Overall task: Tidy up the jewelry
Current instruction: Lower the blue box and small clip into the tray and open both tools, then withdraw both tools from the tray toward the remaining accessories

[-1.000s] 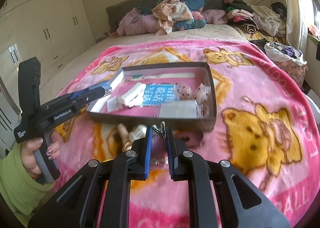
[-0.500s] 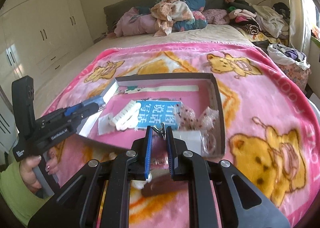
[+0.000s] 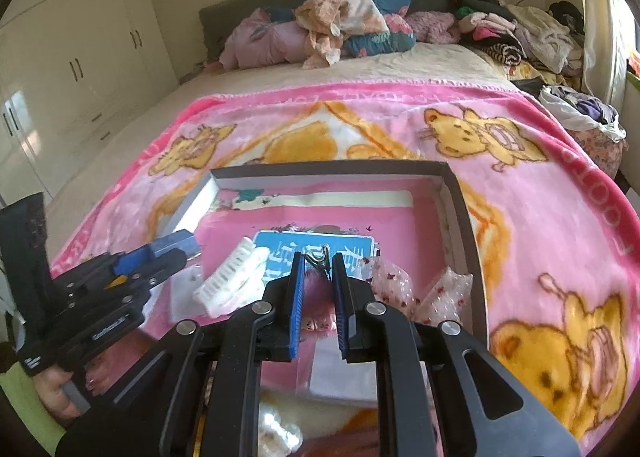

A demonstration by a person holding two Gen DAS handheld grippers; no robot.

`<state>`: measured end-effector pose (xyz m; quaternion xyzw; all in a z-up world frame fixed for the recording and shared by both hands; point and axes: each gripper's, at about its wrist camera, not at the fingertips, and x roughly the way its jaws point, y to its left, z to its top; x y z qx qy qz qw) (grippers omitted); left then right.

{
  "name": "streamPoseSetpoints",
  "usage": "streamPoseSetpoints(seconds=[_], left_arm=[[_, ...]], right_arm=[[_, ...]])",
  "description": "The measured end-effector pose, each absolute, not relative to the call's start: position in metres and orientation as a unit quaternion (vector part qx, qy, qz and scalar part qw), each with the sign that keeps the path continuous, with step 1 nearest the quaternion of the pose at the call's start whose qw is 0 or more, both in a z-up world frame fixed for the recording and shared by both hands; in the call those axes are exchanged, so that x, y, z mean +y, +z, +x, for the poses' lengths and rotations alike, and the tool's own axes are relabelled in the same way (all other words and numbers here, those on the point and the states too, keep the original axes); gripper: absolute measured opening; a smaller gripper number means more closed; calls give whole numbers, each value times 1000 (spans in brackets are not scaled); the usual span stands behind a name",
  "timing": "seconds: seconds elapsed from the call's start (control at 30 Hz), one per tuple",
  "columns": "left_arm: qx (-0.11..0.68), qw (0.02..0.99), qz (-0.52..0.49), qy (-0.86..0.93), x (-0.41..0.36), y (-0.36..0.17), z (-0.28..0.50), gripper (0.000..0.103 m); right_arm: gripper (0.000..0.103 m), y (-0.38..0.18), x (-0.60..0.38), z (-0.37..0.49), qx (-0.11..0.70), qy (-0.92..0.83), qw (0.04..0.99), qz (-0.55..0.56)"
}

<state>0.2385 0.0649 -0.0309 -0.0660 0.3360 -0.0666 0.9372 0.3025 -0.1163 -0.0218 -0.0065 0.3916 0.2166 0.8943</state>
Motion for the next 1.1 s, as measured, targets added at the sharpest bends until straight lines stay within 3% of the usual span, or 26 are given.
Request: streamPoseSetpoints(seconds=[0.47, 0.5, 0.6, 0.7, 0.8, 1.1], left_arm=[[345, 934, -70, -62, 68, -39, 244, 27], [343, 935, -70, -62, 69, -39, 244, 27], [342, 935, -71, -62, 69, -37, 244, 27], [338, 937, -70, -60, 69, -34, 243, 28], [332, 939, -70, -59, 68, -30, 239, 35], [310, 946, -70, -67, 62, -16, 217, 62]], right_arm=[[17, -45, -109, 320, 407, 200, 891, -8], [21, -45, -110, 318, 404, 200, 893, -9], [44, -40, -111, 311, 390, 197, 899, -11], [48, -34, -113, 301, 377, 202, 904, -15], [63, -30, -118, 291, 363, 200, 910, -14], [77, -10, -137, 257, 325, 193, 926, 1]])
